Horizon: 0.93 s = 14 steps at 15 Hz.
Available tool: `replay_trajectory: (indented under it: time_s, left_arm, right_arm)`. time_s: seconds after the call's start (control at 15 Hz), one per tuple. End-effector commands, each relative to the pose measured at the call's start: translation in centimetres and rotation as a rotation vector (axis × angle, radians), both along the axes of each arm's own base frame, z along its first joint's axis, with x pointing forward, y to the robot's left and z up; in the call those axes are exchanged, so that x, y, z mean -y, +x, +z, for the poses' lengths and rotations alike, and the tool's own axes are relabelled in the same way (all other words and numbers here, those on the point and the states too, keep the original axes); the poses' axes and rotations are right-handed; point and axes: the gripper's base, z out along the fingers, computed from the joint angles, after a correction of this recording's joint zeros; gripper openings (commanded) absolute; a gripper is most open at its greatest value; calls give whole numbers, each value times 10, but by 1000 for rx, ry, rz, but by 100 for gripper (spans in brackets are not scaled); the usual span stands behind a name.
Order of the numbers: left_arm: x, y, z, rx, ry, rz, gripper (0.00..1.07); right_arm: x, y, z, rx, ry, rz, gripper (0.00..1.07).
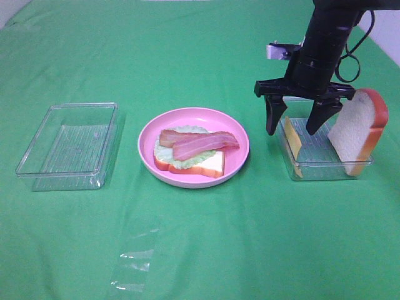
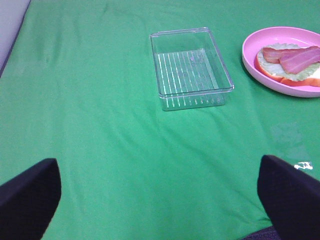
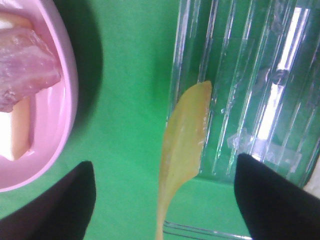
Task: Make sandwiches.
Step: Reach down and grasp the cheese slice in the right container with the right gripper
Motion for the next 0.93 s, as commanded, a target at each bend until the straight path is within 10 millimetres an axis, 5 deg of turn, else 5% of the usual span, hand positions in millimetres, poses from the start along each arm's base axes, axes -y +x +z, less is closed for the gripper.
replay_trajectory:
  time_s: [0.07, 0.4, 0.47, 0.6, 0.93]
  left_arm:
    - [1, -2, 0, 17, -9, -8, 100]
    - [1, -2, 0, 17, -9, -8, 100]
    - [1, -2, 0, 17, -9, -8, 100]
    - [1, -2, 0, 17, -9, -8, 100]
    - [1, -2, 0, 17, -9, -8, 100]
  right_arm:
    - [1, 1, -9, -20, -3, 4, 66]
    - [1, 1, -12, -32, -4, 0, 52]
    - [1, 1, -12, -33, -4, -1, 34]
    - [1, 1, -12, -34, -6, -15, 24]
    - [1, 1, -12, -34, -6, -16, 23]
